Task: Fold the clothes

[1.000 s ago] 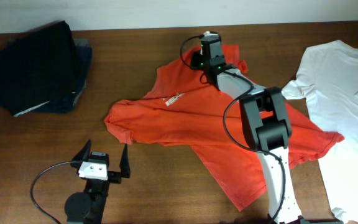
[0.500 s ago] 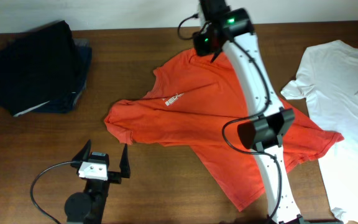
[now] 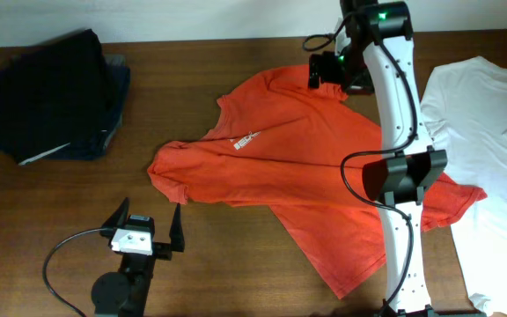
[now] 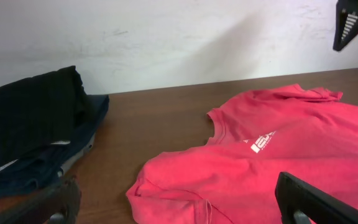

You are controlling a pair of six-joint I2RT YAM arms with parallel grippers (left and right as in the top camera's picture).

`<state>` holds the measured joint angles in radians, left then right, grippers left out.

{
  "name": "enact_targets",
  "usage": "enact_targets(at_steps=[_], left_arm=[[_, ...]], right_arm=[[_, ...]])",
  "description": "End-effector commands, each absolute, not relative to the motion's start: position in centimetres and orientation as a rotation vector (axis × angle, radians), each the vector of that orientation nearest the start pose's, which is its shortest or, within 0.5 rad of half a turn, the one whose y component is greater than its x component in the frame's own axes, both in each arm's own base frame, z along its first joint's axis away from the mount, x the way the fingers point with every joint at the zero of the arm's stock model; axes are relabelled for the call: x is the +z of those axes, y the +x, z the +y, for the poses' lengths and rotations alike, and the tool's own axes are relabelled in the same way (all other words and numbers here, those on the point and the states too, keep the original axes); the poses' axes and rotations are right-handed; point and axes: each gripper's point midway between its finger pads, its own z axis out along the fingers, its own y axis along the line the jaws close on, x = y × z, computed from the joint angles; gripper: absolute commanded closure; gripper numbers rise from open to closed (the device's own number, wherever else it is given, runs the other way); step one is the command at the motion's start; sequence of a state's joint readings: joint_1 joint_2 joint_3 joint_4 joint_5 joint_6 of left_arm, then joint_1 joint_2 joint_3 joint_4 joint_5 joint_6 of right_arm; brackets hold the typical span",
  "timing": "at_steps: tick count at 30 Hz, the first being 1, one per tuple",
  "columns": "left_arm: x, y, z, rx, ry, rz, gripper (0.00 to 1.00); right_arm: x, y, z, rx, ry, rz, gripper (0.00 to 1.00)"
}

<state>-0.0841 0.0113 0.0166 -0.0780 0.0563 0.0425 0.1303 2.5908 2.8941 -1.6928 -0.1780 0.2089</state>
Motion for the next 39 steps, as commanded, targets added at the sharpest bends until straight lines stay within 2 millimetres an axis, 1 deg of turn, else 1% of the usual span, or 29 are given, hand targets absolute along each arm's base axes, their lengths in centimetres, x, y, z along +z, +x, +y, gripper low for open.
enact_targets(at_steps=[1, 2, 5, 7, 8, 10, 12, 14, 16, 17, 26, 27, 28, 29, 30, 31, 32, 33, 35, 36, 37, 38, 39], left_arm=[[15.8, 24.4, -3.4, -0.082, 0.174, 1.635, 0.01], [15.8, 24.4, -3.4, -0.082, 0.174, 1.635, 0.01], [15.8, 24.4, -3.4, -0.082, 0.174, 1.635, 0.01], [15.8, 24.4, -3.4, -0.082, 0.174, 1.635, 0.01], [15.8, 24.4, -3.4, -0.082, 0.174, 1.634, 0.01], [15.8, 24.4, -3.4, -0.082, 0.174, 1.635, 0.01], [15.8, 24.4, -3.4, -0.082, 0.174, 1.634, 0.01], [15.8, 24.4, -3.4, -0.082, 0.174, 1.635, 0.01], [15.8, 24.4, -3.4, -0.082, 0.175, 1.634, 0.01], [15.8, 24.4, -3.4, -0.082, 0.174, 1.635, 0.01], [16.0, 24.4, -3.2, -0.071, 0.166, 1.628, 0.01], [17.5, 24.5, -2.7, -0.049, 0.14, 1.57, 0.01], [18.1, 24.5, -2.7, -0.047, 0.137, 1.544, 0.01], [18.3, 24.5, -2.4, -0.024, 0.135, 1.537, 0.01], [20.1, 24.4, -2.6, -0.032, 0.136, 1.463, 0.01], [23.1, 23.4, -5.1, -0.136, 0.254, 1.331, 0.01], [25.1, 22.7, -5.8, -0.202, 0.261, 1.292, 0.01], [26.8, 22.3, -5.8, -0.212, 0.254, 1.323, 0.01], [30.8, 22.1, -4.7, -0.165, 0.209, 1.415, 0.01], [34.0, 22.6, -4.6, -0.164, 0.206, 1.489, 0.01], [36.1, 23.9, -4.8, -0.172, 0.209, 1.587, 0.01], [37.3, 26.0, -5.1, -0.188, 0.216, 1.744, 0.01], [37.6, 27.7, -5.3, -0.197, 0.217, 1.869, 0.01]], right_arm=[[13.9, 49.5, 7.6, 0.164, 0.116, 2.989, 0.03], [13.9, 49.6, 7.3, 0.14, 0.091, 2.988, 0.02], [13.9, 49.6, 7.1, 0.126, 0.094, 2.986, 0.0], [13.9, 49.7, 5.8, 0.056, 0.112, 2.981, 0.02], [13.9, 49.9, 4.8, 0.002, 0.129, 2.975, 0.02], [13.9, 50.0, 3.4, -0.03, 0.163, 2.972, 0.02], [13.2, 49.7, 2.1, -0.038, 0.203, 2.997, 0.02], [11.7, 49.0, 1.4, -0.05, 0.224, 3.051, 0.02], [9.8, 48.6, 1.1, -0.06, 0.235, 3.1, 0.01], [9.1, 48.5, 1.1, -0.063, 0.236, 3.114, 0.02], [8.9, 48.5, 1.1, -0.063, 0.236, 3.117, 0.02], [8.9, 48.5, 1.1, -0.063, 0.236, 3.117, 0.02], [8.9, 48.5, 1.1, -0.063, 0.236, 3.117, 0.02], [8.9, 48.5, 1.1, -0.063, 0.236, 3.117, 0.02], [8.9, 48.5, 1.1, -0.063, 0.236, 3.117, 0.02], [8.9, 48.5, 1.1, -0.063, 0.236, 3.117, 0.01], [8.9, 48.5, 1.1, -0.063, 0.236, 3.117, 0.02], [8.9, 48.5, 1.1, -0.063, 0.236, 3.117, 0.02], [8.9, 48.5, 1.1, -0.063, 0.236, 3.117, 0.02], [8.9, 48.5, 1.1, -0.063, 0.236, 3.117, 0.02], [8.9, 48.5, 1.1, -0.063, 0.236, 3.117, 0.02], [8.9, 48.5, 1.1, -0.063, 0.236, 3.117, 0.02], [8.9, 48.5, 1.1, -0.063, 0.236, 3.117, 0.02]])
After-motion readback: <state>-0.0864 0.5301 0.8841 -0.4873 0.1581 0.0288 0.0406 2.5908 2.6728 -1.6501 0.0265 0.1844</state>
